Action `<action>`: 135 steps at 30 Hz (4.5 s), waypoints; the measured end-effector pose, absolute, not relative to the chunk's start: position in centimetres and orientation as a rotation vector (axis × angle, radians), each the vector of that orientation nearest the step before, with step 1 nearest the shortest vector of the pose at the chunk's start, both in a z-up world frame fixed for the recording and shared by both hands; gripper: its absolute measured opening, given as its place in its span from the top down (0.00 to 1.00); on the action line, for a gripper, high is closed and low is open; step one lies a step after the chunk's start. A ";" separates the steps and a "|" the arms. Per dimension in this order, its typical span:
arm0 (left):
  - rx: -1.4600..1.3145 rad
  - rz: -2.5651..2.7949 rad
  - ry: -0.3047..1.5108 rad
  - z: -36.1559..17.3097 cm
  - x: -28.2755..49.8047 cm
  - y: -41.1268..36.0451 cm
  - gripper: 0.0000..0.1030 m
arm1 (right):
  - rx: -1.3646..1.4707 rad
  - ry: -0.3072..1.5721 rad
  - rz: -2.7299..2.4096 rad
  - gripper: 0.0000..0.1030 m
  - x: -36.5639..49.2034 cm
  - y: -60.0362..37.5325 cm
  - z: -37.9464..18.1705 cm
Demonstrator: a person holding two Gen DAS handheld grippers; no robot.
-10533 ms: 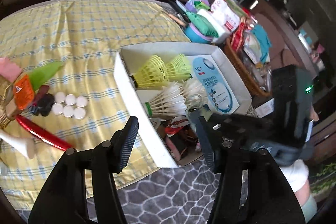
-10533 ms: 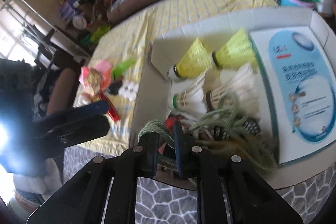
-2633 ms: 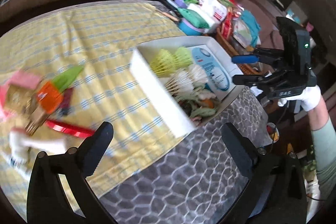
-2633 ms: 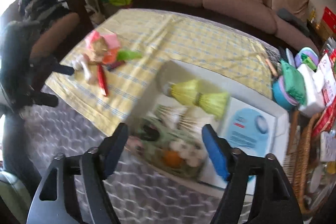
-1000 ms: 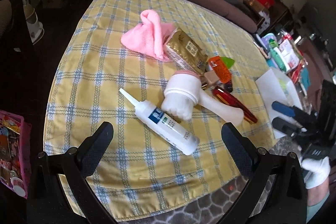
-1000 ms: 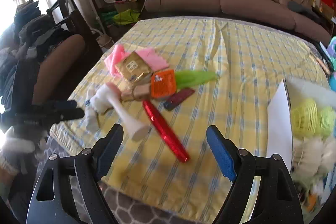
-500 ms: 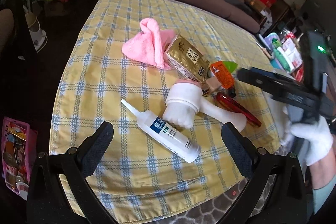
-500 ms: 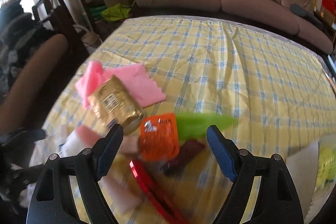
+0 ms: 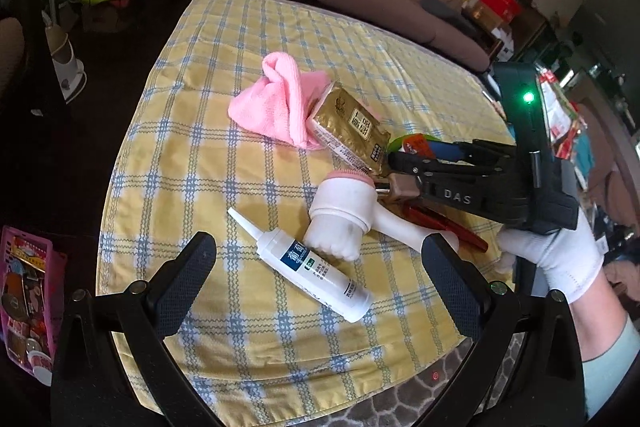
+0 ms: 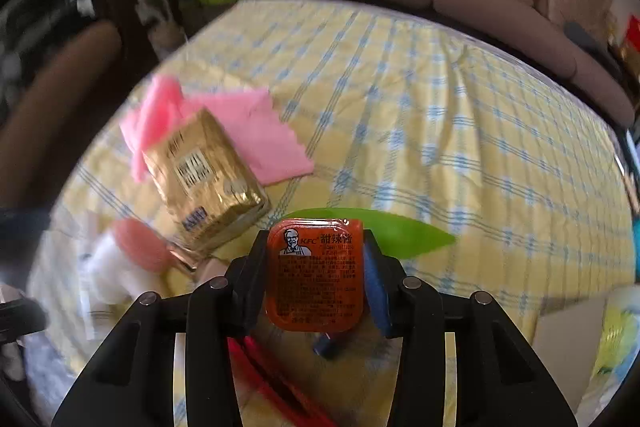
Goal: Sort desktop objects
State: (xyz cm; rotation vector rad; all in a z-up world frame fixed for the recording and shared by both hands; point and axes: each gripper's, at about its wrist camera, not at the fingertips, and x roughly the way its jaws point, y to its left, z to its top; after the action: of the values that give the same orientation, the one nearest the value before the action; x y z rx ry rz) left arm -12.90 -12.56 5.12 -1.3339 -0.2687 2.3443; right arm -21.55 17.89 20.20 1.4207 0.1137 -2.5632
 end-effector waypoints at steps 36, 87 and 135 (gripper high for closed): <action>-1.172 1.437 1.144 3.5 -23.6 3.4 0.35 | 1.572 -0.517 -2.697 0.57 -5.4 52.1 28.9; -1.034 1.663 0.978 12.5 -15.4 8.2 0.67 | 1.484 -0.410 -2.812 0.38 0.6 53.3 31.4; -1.353 1.988 0.175 7.2 -6.6 14.5 0.75 | 1.620 -0.360 -2.808 0.31 0.9 54.3 27.9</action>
State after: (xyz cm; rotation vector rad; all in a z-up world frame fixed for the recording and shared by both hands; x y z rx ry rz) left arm -6.57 14.50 7.22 -1.3526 0.1749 1.9883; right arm 0.92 54.32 27.93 1.6201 -0.3605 -2.8085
